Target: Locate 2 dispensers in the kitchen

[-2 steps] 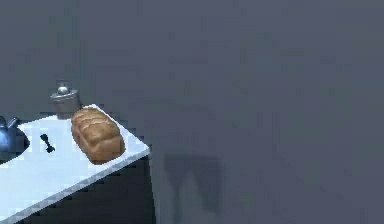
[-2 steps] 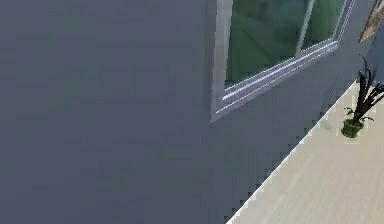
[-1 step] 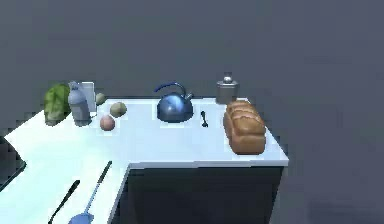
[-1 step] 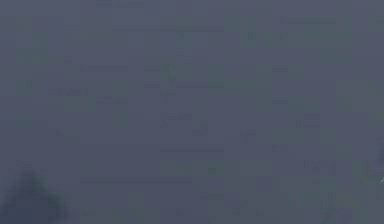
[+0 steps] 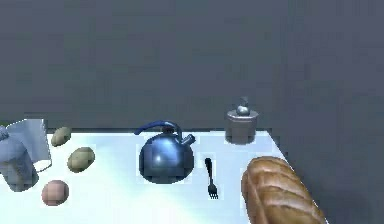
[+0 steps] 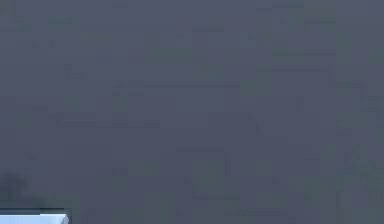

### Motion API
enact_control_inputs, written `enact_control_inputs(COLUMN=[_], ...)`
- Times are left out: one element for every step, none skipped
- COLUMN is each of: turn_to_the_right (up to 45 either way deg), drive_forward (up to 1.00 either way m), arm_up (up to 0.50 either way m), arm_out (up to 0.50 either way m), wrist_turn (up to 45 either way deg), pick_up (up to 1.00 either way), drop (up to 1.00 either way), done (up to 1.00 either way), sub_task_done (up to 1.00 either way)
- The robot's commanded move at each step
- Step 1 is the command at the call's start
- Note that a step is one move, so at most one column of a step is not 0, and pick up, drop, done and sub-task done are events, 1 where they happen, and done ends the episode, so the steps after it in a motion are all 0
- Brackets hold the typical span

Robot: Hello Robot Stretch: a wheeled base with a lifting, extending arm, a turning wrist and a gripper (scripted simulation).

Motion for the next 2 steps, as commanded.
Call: enact_control_inputs(turn_to_the_right=[12.0, 0.0], drive_forward=[0.0, 0.0], arm_up=[0.0, 0.0], arm_out=[0.0, 0.0], wrist_turn=[0.0, 0.0], pick_up=[0.0, 0.0], drop=[0.0, 0.0], done=[0.0, 1.0], sub_task_done=[0.0, 0.0])
